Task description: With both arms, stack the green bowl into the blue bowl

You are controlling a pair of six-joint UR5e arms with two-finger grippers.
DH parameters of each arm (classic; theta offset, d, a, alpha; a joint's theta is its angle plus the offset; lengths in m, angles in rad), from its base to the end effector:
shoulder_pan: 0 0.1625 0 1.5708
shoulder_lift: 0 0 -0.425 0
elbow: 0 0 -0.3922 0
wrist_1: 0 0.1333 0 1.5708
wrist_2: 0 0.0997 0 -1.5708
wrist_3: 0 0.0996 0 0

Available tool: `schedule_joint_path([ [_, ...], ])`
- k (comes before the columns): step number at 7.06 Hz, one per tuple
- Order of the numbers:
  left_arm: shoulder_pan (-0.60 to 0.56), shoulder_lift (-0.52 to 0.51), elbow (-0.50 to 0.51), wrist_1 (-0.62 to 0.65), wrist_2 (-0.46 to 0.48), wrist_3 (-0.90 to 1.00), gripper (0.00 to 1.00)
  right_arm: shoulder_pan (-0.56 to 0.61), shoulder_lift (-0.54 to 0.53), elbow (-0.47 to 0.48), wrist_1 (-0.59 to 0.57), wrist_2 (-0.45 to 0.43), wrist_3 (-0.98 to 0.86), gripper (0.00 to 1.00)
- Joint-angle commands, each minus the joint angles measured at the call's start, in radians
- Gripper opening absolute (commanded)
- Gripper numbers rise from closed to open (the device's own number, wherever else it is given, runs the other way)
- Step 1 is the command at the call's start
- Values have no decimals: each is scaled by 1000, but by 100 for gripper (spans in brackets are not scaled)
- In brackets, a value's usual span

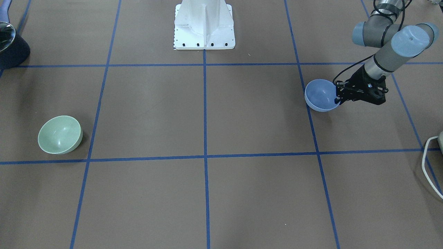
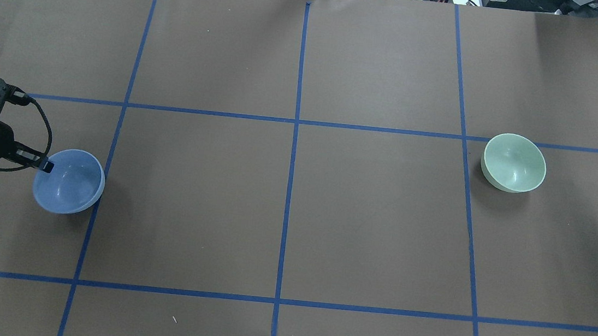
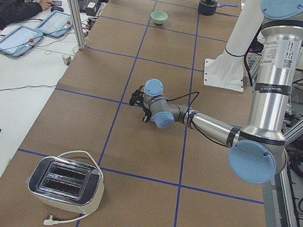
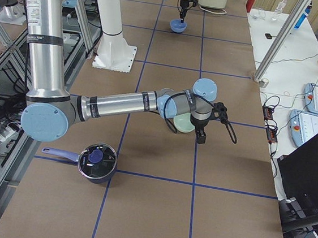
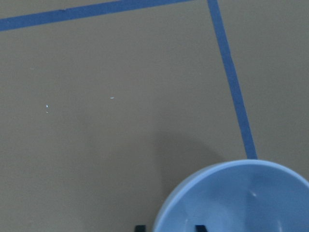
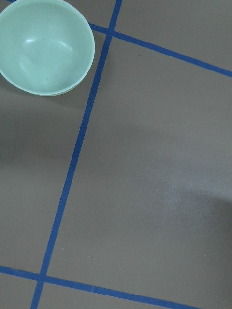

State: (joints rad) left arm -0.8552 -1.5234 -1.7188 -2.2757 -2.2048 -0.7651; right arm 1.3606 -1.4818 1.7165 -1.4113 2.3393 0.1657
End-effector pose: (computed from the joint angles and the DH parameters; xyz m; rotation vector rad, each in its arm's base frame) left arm 0.2700 -0.4238 0.5313 0.1700 0.9658 0.2097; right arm -0.0498 -0.5403 0.5224 0.2264 -0.8155 -0.1932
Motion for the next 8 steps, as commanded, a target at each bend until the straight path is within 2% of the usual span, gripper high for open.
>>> schedule_joint_path([
  [1,-8,0,-36,-22,-7,-14,0,0,0,0,0,0,0,100],
  [3,-5,-27,-129,46,-13,-92,0,0,0,0,0,2,2,100],
  [4,-4,-132,-137,132,-10,-191,0,0,0,0,0,2,2,100],
  [6,36,-388,-133,420,2,-265,0,-2,2,0,0,2,2,100],
  [7,127,-506,-113,529,87,-308,0,-3,2,0,0,0,2,100],
  [8,213,-623,-37,571,214,-383,0,-3,2,-2,0,0,2,100],
])
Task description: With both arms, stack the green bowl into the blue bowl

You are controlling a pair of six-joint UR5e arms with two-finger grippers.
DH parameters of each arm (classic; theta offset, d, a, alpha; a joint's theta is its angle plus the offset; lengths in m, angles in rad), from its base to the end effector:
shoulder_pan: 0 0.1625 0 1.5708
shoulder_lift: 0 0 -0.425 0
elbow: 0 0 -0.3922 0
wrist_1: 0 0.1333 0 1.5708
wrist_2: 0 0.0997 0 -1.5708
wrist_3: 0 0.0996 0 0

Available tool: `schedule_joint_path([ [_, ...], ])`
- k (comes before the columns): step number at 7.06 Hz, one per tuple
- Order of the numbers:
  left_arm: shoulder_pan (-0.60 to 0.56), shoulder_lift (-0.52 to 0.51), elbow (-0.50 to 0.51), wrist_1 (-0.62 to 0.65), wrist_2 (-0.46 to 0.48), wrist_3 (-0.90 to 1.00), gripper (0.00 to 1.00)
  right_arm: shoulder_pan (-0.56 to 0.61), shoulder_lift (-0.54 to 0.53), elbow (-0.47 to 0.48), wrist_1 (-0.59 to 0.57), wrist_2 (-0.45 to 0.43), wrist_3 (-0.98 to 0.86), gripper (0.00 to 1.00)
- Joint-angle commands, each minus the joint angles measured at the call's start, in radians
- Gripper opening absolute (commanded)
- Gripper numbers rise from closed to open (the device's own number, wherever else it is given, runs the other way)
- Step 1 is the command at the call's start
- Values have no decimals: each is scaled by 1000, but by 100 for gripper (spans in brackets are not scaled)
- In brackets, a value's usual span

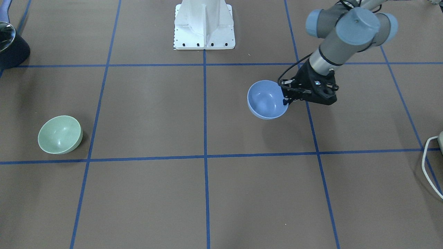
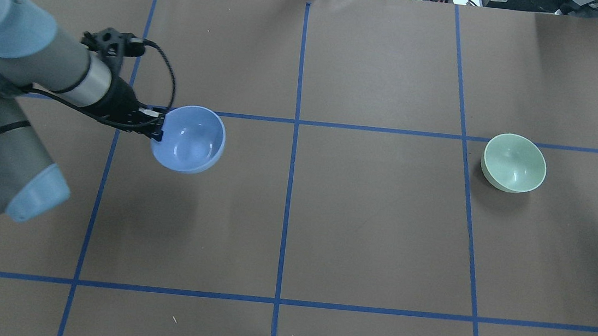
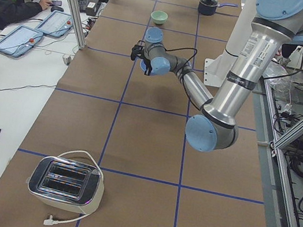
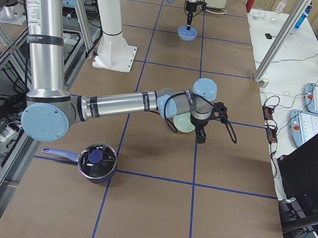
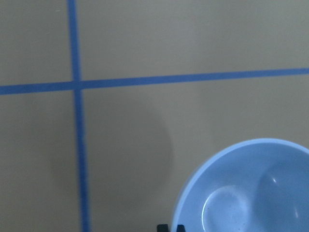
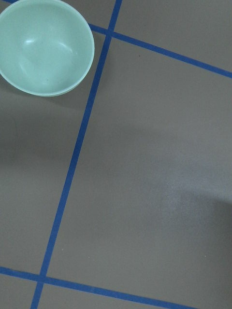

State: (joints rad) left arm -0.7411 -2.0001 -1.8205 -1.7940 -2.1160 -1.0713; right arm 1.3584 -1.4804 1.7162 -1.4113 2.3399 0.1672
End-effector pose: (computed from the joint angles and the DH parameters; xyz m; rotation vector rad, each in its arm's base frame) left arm 0.3954 -0.4725 0.2772 0.0979 1.0075 0.0252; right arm -0.0511 -0.5407 0.5218 0.2258 -0.8166 -0.1944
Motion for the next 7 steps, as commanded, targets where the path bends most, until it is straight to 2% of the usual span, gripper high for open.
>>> schedule_joint_path([
  [1,151,-237,163,85,169,-135,0,-2,0,-1,0,-1,0,100],
  [2,170,-288,232,79,185,-153,0,-2,0,-1,0,-1,0,100],
  [4,230,-292,244,76,243,-153,0,-4,2,-3,0,-1,0,100],
  [7,247,-293,244,71,248,-154,0,-4,2,-3,0,-1,0,100],
])
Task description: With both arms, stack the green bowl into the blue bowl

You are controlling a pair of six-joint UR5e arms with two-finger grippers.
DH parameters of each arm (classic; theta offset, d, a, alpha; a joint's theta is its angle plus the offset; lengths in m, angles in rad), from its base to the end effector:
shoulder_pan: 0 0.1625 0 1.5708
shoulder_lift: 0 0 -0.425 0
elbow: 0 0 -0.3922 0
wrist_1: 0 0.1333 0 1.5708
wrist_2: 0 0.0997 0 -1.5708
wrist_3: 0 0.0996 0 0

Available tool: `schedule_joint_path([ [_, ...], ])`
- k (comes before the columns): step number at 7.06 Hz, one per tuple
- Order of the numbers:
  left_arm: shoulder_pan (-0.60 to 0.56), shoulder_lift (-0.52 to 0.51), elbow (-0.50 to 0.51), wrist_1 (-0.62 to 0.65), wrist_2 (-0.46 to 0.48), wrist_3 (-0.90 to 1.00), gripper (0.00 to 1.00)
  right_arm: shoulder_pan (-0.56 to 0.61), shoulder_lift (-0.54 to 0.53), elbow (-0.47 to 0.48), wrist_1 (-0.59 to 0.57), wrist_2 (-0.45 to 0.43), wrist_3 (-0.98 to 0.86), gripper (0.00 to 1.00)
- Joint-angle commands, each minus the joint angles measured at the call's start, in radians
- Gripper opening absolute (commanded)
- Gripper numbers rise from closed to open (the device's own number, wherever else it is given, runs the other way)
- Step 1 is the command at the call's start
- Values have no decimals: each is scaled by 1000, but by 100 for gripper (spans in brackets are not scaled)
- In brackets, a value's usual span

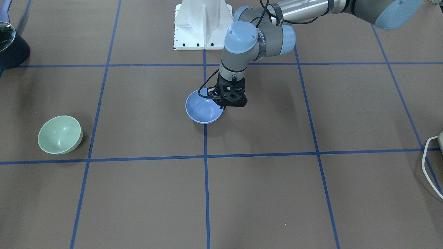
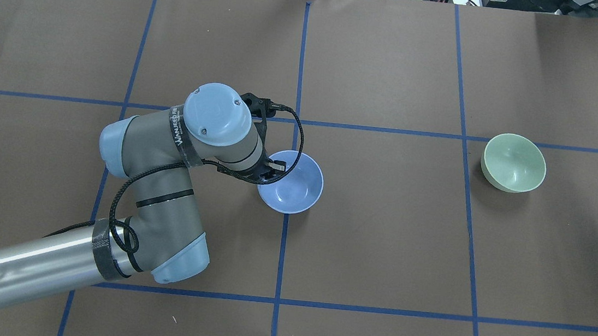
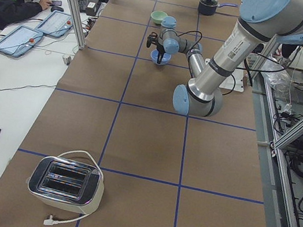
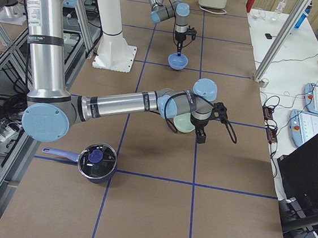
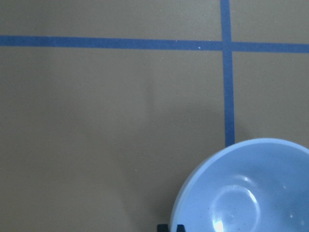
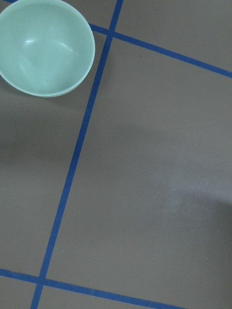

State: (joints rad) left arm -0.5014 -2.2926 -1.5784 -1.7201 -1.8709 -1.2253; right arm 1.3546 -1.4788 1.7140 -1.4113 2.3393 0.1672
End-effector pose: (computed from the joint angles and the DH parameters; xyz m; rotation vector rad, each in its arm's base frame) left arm 0.5728 -0.4324 0.2041 0.1025 0.9095 -0.0130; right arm -0.0533 -0.5412 0.5221 0.2238 -0.8164 -0.1977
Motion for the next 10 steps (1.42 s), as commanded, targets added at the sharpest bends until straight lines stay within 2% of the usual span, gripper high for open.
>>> schedule_joint_path([
  [1,9,1,3,-19,2,0,0,0,0,1,0,0,0,100],
  [2,9,1,6,-24,2,0,0,0,0,-1,0,0,0,100],
  [3,9,1,6,-33,2,1,6,0,0,-1,0,0,0,100],
  [5,7,8,21,-91,4,4,30,0,0,-1,0,0,0,100],
  [6,7,10,20,-95,4,9,49,-2,0,-1,0,0,0,100],
  [7,1,10,11,-95,6,12,81,-2,0,-1,0,0,0,100],
  [8,-15,12,-21,-99,22,12,98,-2,2,1,0,0,0,100],
  [9,-60,30,-73,-89,9,6,98,-2,6,-1,0,0,0,100],
  [10,-147,103,-124,-85,-120,13,98,-5,8,1,0,2,0,100],
])
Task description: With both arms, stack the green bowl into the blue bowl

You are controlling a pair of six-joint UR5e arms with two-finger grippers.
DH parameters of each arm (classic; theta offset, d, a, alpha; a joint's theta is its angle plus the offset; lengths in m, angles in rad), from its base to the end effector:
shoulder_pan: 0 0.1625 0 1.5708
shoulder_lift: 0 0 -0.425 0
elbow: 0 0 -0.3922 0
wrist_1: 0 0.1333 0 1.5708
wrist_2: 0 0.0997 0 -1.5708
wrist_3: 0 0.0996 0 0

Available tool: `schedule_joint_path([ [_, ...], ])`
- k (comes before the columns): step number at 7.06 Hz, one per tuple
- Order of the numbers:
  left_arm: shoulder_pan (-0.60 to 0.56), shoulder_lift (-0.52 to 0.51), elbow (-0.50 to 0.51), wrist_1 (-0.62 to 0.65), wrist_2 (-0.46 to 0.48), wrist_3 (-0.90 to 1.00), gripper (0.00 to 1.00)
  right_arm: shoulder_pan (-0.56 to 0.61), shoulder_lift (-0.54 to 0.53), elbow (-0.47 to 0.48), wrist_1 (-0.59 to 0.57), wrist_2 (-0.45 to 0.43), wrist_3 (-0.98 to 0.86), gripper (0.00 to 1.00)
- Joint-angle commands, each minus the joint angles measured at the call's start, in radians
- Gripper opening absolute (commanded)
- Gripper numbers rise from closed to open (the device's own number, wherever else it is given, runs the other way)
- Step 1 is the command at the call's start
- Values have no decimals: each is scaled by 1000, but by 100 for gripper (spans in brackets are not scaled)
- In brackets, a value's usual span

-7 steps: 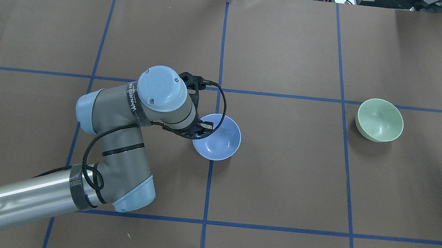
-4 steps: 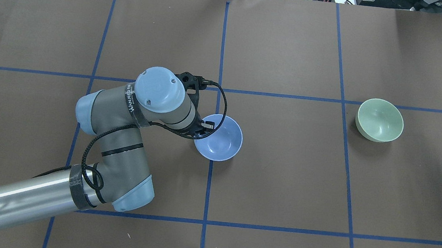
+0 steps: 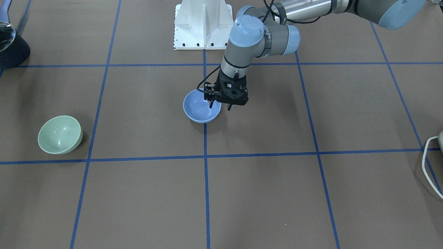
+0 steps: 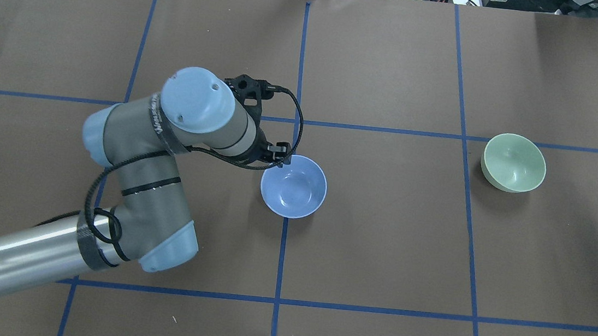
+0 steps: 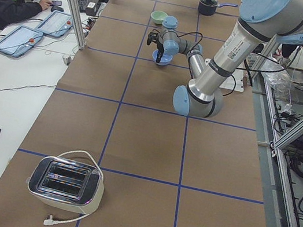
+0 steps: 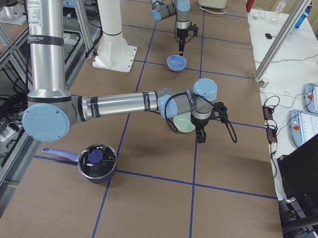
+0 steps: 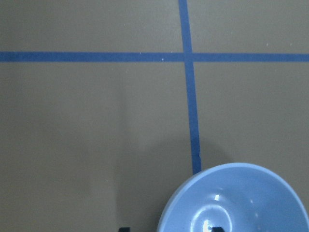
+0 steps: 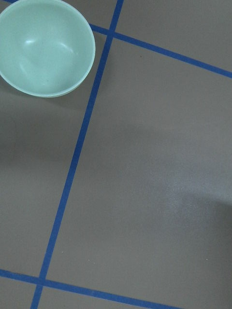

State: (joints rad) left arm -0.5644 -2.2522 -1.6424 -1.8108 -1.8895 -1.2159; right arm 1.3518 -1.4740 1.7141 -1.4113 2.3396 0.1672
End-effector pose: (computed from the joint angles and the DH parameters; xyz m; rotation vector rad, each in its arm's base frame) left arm 0.5263 -0.4540 0.1925 0.1748 1.0105 -0.0326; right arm -0.0552 -0.5427 0.5194 0.2272 -0.8177 -0.2022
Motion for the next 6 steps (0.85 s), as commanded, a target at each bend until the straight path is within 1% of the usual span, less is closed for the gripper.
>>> schedule_joint_path([
  [1,-203,154,-112,5,-181,80,98,-11,9,2,0,0,2,100],
  [2,-288,246,-155,57,-219,278,99,-31,17,4,0,0,23,100],
  [3,-374,307,-183,139,-224,484,99,-58,35,5,2,-6,72,100],
  [5,-625,383,-188,336,-256,912,99,-109,47,16,2,-20,116,100],
  [6,-747,434,-180,384,-279,1097,99,-132,49,34,2,-35,144,100],
])
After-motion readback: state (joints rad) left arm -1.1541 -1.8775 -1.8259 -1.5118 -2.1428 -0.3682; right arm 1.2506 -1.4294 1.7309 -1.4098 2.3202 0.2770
